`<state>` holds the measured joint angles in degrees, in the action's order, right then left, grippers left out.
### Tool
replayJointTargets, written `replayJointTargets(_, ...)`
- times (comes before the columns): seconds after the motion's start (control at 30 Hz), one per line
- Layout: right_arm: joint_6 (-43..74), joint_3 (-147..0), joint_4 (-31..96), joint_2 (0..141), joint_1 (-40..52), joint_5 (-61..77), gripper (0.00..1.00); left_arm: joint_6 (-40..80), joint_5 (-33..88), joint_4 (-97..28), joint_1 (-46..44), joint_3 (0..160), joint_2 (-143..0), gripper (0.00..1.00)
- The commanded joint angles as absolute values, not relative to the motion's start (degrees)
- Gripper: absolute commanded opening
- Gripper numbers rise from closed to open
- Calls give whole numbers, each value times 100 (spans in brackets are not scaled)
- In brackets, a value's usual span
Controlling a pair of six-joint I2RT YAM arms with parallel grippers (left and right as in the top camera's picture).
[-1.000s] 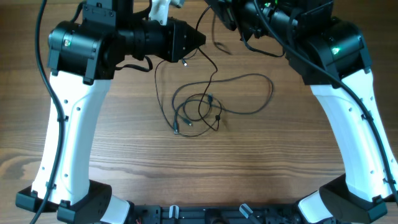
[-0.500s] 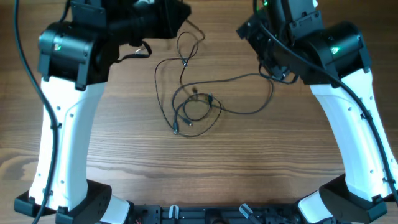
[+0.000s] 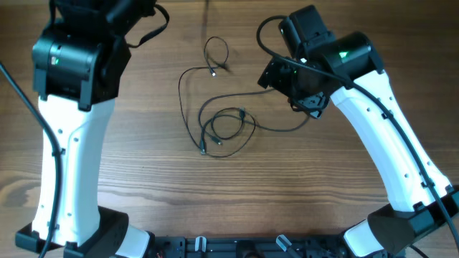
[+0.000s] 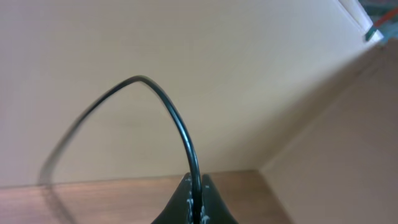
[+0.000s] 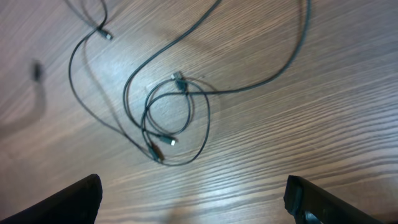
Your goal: Untangle cables
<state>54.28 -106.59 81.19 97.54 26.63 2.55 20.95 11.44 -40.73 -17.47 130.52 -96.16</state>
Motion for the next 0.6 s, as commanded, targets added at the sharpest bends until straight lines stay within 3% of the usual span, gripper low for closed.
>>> replayJointTargets(0.0, 5094, -10639, 8132, 9782, 2661, 523, 96, 1197, 760, -3638, -1540, 13159, -9988, 4)
replayJointTargets(0.37, 5096, -10639, 8493, 9782, 2687, 513, 95, 1238, 344, -1894, -932, 13159, -11286, 4)
replayJointTargets(0.57, 5098, -10639, 8628, 9782, 3004, 130, 95, 1238, 316, -1422, 3, 13159, -11968, 4)
